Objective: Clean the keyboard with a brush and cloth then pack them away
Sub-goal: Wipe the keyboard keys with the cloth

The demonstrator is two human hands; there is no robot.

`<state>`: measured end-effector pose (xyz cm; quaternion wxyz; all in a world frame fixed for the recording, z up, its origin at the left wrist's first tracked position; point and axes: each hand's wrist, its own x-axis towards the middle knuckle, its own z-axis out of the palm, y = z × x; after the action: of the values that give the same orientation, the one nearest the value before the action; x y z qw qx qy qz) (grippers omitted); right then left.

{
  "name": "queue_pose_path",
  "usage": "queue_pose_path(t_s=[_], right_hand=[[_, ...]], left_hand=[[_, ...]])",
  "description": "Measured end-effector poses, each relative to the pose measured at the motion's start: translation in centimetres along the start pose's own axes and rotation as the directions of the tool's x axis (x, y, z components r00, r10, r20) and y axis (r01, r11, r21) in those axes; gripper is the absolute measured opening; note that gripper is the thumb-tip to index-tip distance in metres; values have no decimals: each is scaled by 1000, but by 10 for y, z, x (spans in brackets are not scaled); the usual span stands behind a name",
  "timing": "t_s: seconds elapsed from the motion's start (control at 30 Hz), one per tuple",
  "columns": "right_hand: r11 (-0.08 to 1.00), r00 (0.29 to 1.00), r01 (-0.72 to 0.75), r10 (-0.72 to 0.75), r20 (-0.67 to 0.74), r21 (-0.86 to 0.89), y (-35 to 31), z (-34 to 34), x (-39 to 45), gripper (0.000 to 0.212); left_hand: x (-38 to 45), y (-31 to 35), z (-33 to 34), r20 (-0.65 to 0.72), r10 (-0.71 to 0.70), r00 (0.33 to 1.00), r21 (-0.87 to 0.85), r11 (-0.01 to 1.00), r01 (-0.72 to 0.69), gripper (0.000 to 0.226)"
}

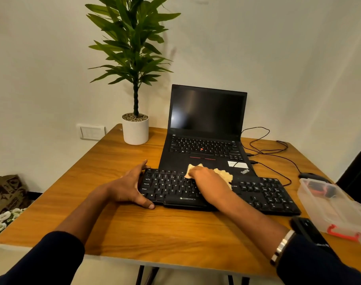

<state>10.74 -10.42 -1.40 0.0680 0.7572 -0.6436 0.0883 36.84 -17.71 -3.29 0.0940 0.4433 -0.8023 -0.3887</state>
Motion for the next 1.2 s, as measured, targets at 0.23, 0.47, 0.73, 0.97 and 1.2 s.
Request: queue_pose_path(t_s=[0.23, 0.47, 0.73, 0.97, 1.2], right_hand=[[964, 962, -248, 256, 99, -93, 67, -31, -28, 19], [942, 955, -277, 292, 54, -189, 48, -33, -19, 27], [1000, 1000, -19, 19, -24, -6, -25, -4, 9, 43], [948, 972, 163, -201, 118, 273, -7, 1, 17, 46], [972, 942, 187, -219, 253, 143, 54, -25, 1, 75]], left_hand=[[0, 3, 1, 1, 6, 1000, -5, 1000, -6, 162], [3, -1, 4, -23, -11, 1000, -1, 1000, 11, 158], [7, -8, 5, -32, -3, 999, -6, 1000, 3, 156], [9, -11, 5, -32, -21, 999, 21, 1000, 22, 155], [8, -13, 4, -36, -20, 999, 32, 999, 21, 154]])
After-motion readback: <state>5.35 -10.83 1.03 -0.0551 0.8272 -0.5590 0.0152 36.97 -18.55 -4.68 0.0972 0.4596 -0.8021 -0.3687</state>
